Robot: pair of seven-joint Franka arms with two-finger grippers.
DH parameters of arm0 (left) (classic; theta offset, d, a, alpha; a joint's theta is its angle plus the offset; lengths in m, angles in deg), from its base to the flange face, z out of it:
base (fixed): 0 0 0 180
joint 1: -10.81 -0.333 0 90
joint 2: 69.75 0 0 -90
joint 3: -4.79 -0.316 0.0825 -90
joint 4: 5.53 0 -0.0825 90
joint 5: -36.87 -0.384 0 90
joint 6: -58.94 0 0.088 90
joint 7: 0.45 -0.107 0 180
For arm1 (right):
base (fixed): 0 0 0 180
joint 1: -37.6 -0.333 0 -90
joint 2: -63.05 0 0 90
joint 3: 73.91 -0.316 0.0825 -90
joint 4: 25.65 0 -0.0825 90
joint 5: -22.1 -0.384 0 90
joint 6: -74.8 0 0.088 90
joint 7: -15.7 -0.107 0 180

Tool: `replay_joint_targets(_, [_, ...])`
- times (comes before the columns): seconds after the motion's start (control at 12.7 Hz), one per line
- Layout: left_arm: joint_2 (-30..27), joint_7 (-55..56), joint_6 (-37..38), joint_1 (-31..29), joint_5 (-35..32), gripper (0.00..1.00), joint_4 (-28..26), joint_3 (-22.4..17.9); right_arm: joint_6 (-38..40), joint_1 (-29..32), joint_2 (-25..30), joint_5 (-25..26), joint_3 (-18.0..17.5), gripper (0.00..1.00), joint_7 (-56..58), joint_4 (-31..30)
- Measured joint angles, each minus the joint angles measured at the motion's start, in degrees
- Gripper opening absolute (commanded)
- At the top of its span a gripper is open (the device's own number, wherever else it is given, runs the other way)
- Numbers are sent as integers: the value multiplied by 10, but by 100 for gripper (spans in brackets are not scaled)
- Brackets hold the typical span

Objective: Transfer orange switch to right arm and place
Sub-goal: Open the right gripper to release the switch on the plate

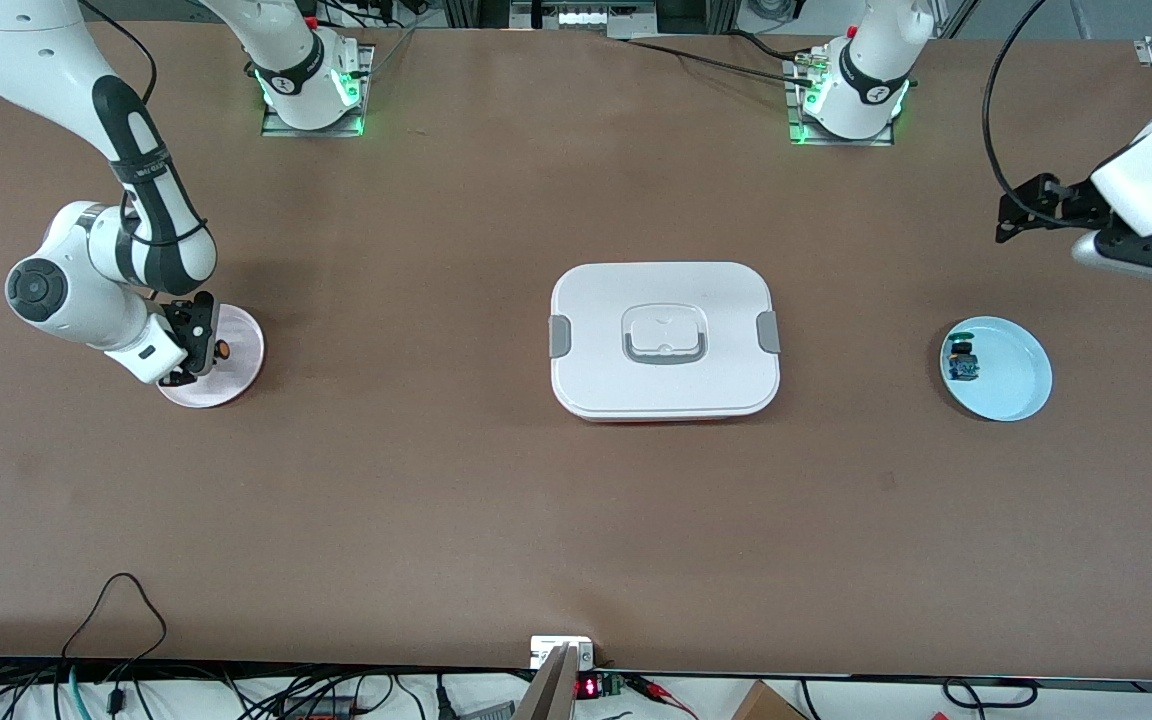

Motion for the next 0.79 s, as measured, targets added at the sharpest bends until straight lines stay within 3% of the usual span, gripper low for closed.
replay_joint_targets(0.39, [-17, 0, -40, 0, 0, 100, -48, -4, -37, 3, 2, 0, 1, 21, 0, -22])
replay_joint_targets(0.47, [-20, 0, -40, 0, 0, 100, -48, -4, -41, 5, 2, 0, 1, 38, 0, -27])
replay_joint_targets(0.55, [-22, 0, -40, 0, 0, 100, -48, -4, -43, 7, 2, 0, 1, 99, 0, -29])
replay_joint_targets(0.79, [-23, 0, -40, 0, 0, 100, -49, -4, -48, 8, 3, 0, 1, 100, -16, -28])
